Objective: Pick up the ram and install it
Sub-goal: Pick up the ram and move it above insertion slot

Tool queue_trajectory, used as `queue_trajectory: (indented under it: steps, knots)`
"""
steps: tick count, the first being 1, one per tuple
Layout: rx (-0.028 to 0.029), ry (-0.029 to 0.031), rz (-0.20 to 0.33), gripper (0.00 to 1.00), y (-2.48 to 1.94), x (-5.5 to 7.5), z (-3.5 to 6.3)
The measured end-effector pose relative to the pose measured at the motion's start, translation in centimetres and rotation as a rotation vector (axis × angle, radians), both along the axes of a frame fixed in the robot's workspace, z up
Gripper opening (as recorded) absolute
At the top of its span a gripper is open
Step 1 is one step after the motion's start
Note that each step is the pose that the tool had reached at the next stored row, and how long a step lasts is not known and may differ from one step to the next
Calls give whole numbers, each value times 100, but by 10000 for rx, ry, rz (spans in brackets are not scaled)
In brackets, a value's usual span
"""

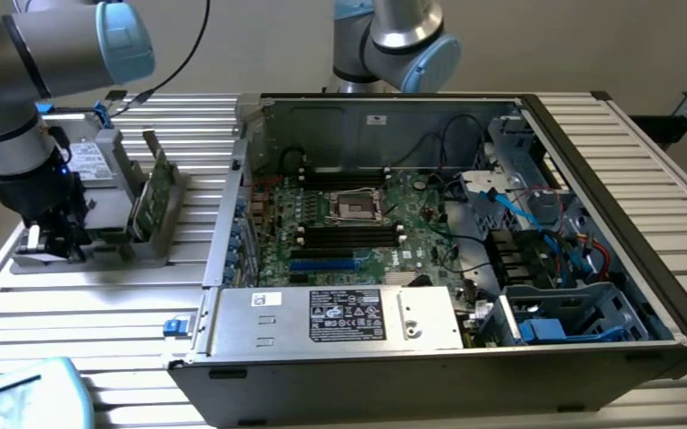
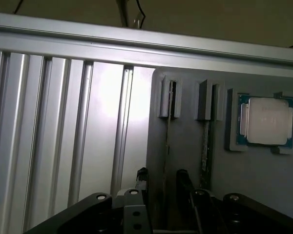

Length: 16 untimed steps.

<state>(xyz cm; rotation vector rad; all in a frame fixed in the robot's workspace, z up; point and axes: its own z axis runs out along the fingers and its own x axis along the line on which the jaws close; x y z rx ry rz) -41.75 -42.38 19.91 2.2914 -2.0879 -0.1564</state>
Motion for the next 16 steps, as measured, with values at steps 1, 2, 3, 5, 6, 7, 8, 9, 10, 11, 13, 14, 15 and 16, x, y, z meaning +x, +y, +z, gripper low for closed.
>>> queue_trajectory:
  steps: [1, 2, 3, 5, 6, 7, 8, 9, 10, 11, 13, 14, 15, 16]
  knots:
    - [35, 4, -12, 37, 0, -2, -5]
    - [54, 13, -25, 37, 1, -3, -10]
    - [60, 27, -38, 37, 1, -4, -16]
    - [59, 62, -60, 37, 0, -7, -31]
    - [59, 79, -71, 37, 0, -9, -40]
    - [59, 101, -82, 37, 0, -10, -48]
    - [59, 122, -91, 37, 0, -10, -51]
    - [58, 134, -99, 37, 0, -11, -53]
    - [56, 142, -100, 37, 0, -11, -53]
    - [57, 145, -101, 37, 0, -11, -53]
    - [60, 145, -101, 37, 0, -8, -56]
    - [60, 147, -93, 37, 0, 0, -56]
    - [60, 148, -71, 37, 1, 6, -55]
    - [60, 148, -51, 37, 2, 9, -55]
